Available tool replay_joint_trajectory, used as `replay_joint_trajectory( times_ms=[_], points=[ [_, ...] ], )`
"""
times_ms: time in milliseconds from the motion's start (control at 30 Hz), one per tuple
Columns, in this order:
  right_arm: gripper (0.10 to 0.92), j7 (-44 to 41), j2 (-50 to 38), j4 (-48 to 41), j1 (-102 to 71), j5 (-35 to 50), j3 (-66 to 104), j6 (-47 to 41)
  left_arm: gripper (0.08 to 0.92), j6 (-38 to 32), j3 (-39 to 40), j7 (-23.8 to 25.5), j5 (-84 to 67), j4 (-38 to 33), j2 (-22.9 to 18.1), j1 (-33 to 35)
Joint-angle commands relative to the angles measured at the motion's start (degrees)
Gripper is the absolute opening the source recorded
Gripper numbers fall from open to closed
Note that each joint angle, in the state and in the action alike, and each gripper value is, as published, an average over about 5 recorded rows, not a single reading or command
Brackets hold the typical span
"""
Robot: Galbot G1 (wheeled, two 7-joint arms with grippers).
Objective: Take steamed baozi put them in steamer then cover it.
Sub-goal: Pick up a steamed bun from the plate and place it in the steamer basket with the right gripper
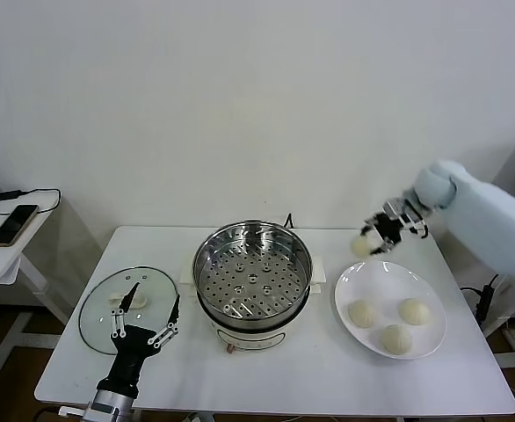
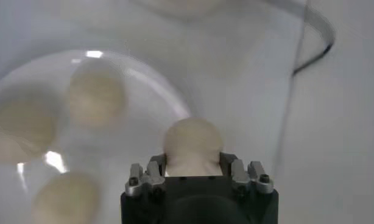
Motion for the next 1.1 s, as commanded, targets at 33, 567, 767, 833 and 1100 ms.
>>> replay_joint_trajectory(
  times_ms=[33, 567, 767, 833, 1100],
  points=[
    [0.604, 0.03, 4.64, 9.68, 12.90, 2.91, -8.08, 9.75, 0.823, -0.25, 0.36, -0.24, 0.22, -0.19, 0.02, 0.06],
    [0.611, -0.25, 23.53, 1.73, 3.32, -12.63, -9.64, 12.87, 0.823, -1.14, 0.11, -0.67, 0.33, -1.08, -0.06, 0.16],
    [0.611, 0.11, 27.03, -2.98, -0.47, -16.00, -8.56, 12.66, 0.823, -1.41, -0.04, -0.77, 0.30, -1.01, 0.07, 0.07],
    [0.611, 0.17, 28.14, -4.52, -1.15, -17.04, -8.25, 12.69, 0.823, -1.53, -0.07, -0.81, 0.29, -1.02, 0.07, 0.01],
    [0.619, 0.01, 31.55, -9.21, -2.87, -19.97, -7.31, 13.05, 0.823, -2.18, -0.52, -1.11, 0.25, -0.80, 0.35, 0.05]
  ],
)
